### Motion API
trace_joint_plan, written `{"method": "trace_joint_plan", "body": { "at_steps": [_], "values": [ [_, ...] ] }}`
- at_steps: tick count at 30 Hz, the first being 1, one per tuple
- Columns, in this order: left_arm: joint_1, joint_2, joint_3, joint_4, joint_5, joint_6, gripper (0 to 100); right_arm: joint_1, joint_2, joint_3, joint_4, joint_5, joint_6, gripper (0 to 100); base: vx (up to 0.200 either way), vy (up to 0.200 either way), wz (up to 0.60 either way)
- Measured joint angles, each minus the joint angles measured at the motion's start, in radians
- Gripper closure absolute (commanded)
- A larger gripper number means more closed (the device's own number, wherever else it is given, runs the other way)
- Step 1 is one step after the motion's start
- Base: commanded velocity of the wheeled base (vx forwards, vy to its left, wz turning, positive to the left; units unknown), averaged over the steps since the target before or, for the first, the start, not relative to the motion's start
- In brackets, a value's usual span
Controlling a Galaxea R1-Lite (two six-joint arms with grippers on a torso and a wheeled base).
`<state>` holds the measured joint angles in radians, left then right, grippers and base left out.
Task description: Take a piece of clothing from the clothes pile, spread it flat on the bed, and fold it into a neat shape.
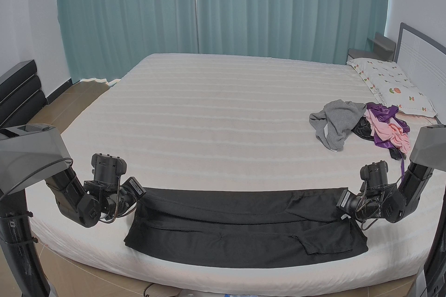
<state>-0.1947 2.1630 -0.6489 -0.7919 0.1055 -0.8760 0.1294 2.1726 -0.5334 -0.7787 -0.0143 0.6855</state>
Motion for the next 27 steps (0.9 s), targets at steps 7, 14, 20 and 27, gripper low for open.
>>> {"method": "trace_joint_plan", "body": {
  "at_steps": [7, 14, 20, 27],
  "values": [
    [0.0, 0.0, -0.001, 0.0, 0.001, 0.0, 100, -0.008, -0.036, -0.001, 0.002, -0.001, 0.001, 100, 0.0, 0.0, 0.0],
    [0.005, 0.0, -0.042, 0.006, 0.001, 0.005, 100, -0.016, -0.069, -0.033, 0.006, 0.0, 0.002, 100, 0.0, 0.0, 0.0],
    [0.02, 0.002, -0.136, 0.02, 0.001, 0.008, 100, -0.029, -0.071, -0.146, 0.007, -0.003, 0.009, 100, 0.0, 0.0, 0.0],
    [0.047, 0.013, -0.229, 0.017, 0.007, 0.009, 100, -0.032, -0.066, -0.261, 0.018, -0.005, 0.011, 100, 0.0, 0.0, 0.0]
  ]
}}
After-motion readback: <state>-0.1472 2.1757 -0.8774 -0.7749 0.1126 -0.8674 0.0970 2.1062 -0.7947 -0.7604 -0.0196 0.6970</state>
